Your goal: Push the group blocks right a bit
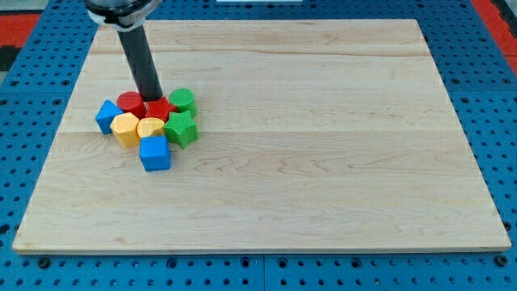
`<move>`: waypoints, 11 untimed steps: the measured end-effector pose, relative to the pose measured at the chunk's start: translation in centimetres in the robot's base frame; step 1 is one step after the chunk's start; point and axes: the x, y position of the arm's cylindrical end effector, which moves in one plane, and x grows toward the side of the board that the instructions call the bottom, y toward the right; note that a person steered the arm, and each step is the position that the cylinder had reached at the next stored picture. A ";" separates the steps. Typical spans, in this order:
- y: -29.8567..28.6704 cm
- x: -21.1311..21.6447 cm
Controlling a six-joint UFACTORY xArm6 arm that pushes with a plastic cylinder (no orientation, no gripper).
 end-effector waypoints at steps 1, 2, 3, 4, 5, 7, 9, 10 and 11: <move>0.6 -0.1; 0.8 -5.1; -4.9 -5.3; -10.6 -3.8; -12.6 -0.3; -9.4 3.4; -5.8 4.9; -6.3 4.8; -5.4 4.3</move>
